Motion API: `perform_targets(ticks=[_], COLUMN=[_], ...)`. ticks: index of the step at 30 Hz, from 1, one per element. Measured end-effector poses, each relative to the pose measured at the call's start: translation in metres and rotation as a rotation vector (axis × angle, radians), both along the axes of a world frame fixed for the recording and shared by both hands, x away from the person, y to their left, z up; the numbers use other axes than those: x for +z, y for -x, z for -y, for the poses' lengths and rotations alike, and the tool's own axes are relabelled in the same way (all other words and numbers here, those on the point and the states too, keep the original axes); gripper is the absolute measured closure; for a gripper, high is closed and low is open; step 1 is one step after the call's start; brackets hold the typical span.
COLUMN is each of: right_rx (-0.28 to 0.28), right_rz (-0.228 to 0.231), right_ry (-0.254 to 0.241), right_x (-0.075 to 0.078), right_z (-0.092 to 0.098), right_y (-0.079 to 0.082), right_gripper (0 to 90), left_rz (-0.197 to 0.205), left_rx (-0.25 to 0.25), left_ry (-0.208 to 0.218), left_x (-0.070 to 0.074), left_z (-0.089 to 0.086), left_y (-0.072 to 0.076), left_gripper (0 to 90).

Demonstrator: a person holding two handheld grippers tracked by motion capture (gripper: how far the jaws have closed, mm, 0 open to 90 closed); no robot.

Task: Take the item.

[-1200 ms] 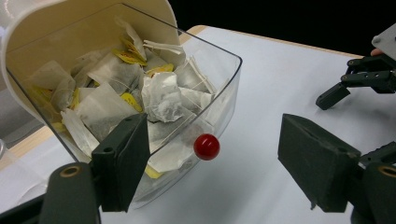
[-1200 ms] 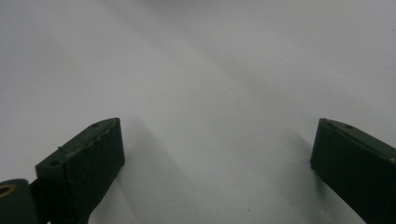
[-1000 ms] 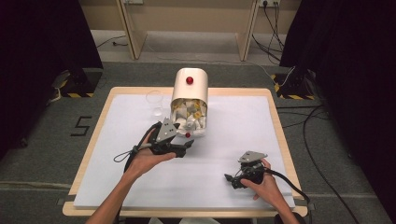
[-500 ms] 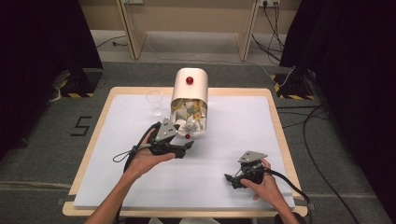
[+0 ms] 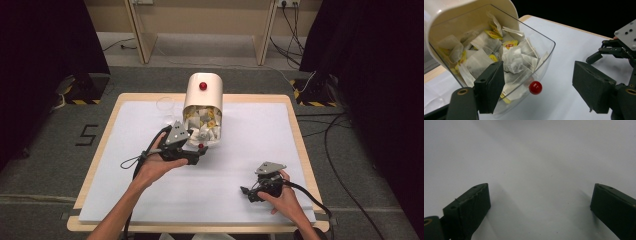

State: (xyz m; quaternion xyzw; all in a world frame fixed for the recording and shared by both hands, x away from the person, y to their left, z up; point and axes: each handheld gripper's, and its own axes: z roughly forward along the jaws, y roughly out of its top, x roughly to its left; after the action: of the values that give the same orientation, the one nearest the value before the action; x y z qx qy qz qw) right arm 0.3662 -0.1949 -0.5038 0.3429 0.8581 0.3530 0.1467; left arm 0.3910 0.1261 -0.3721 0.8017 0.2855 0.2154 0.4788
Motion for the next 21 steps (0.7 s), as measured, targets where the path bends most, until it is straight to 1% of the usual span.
perform_targets(ticks=[1,4,6,8,9,11,14,16,17,18,19,21], right_rx=[0.000,0.000,0.000,-0.001,0.000,0.000,-0.001,-0.001,-0.002,-0.002,-0.002,-0.003], right_rz=[0.000,0.000,0.000,0.000,0.000,0.000,-0.002,-0.002,-0.002,-0.002,-0.002,-0.003], right_ry=[0.000,0.000,0.000,0.000,0.000,0.000,-0.001,-0.001,-0.001,-0.001,0.000,-0.001], right_x=[0.000,0.000,0.000,0.000,0.000,0.000,0.000,0.000,0.000,0.000,0.000,0.000], right_z=[0.000,0.000,0.000,0.000,0.000,0.000,0.000,0.000,0.000,0.000,0.000,0.000], right_y=[0.000,0.000,0.000,0.000,0.000,0.000,0.000,0.000,0.000,0.000,0.000,0.000], right_gripper=[3.3,3.3,3.3,3.3,3.3,3.3,3.3,3.3,3.3,3.3,3.3,3.3], left_rz=[0.000,-0.008,-0.022,-0.029,-0.023,-0.018,-0.022,-0.038,-0.052,-0.052,-0.066,-0.073], left_rx=[0.000,0.010,0.012,0.009,0.016,0.035,0.059,0.069,0.075,0.075,0.082,0.085], left_ry=[0.000,0.009,0.012,0.001,-0.007,-0.005,-0.007,-0.019,-0.035,-0.035,-0.050,-0.054], left_x=[0.000,0.004,0.004,0.004,0.005,0.009,0.011,0.011,0.009,0.009,0.007,0.006], left_z=[0.000,0.000,0.001,0.002,0.003,0.004,0.006,0.009,0.012,0.012,0.014,0.015], left_y=[0.000,-0.006,-0.010,-0.013,-0.015,-0.019,-0.027,-0.032,-0.037,-0.037,-0.042,-0.044], left_gripper=[26.4,27.1,29.4,29.9,30.0,30.5,33.6,37.2,40.2,41.2,42.5,43.8])
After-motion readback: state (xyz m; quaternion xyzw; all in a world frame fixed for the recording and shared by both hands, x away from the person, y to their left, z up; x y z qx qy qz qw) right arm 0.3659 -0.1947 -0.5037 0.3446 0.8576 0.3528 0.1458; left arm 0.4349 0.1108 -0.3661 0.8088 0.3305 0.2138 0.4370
